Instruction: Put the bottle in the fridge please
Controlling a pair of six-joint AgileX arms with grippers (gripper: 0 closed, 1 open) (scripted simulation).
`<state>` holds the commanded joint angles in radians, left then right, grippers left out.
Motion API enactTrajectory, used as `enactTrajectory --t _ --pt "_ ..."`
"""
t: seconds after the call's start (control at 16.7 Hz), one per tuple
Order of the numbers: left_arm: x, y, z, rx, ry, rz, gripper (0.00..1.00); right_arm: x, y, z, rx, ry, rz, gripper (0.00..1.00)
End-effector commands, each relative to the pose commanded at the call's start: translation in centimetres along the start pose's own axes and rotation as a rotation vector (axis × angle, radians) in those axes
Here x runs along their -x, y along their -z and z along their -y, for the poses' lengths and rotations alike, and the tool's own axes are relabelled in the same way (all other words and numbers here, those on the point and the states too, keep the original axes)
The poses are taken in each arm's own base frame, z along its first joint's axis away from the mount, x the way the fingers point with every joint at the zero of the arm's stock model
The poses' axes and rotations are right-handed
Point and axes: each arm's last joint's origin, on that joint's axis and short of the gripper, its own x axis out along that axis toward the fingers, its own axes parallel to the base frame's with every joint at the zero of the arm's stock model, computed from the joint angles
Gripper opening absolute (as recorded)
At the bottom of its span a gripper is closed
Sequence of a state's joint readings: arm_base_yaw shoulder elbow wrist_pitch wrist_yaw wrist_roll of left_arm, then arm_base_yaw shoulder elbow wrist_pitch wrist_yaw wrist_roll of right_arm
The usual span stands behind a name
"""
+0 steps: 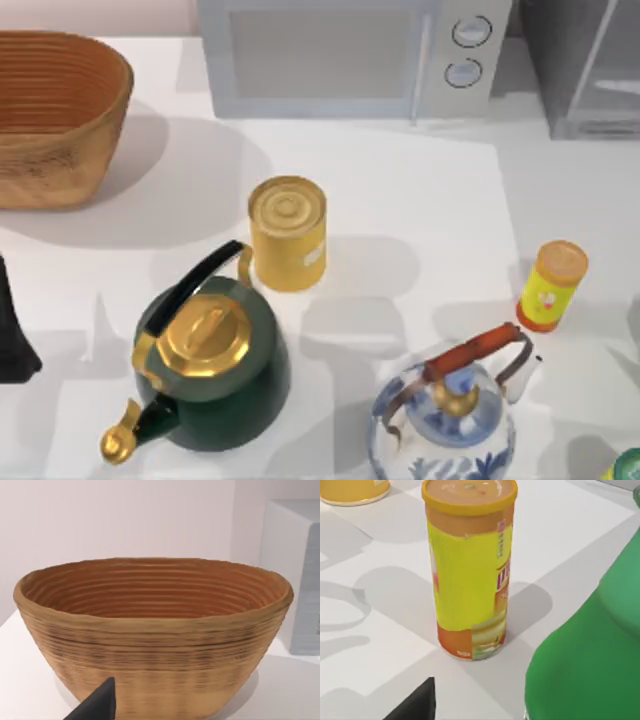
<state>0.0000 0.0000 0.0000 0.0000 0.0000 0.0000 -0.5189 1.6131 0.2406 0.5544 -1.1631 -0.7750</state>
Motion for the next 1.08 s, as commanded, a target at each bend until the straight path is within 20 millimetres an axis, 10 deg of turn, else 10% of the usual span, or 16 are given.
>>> enactTrajectory --t 0.42,1.08 --pt "0.0 0.0 0.0 0.0 0.0 0.0 1.0 -0.12 0.07 -0.2 -0.001 0.001 -0.002 1.0" --pt "0.0 0.0 0.0 0.0 0.0 0.0 1.0 -0.12 0.07 -0.2 -0.001 0.001 -0.002 0.18"
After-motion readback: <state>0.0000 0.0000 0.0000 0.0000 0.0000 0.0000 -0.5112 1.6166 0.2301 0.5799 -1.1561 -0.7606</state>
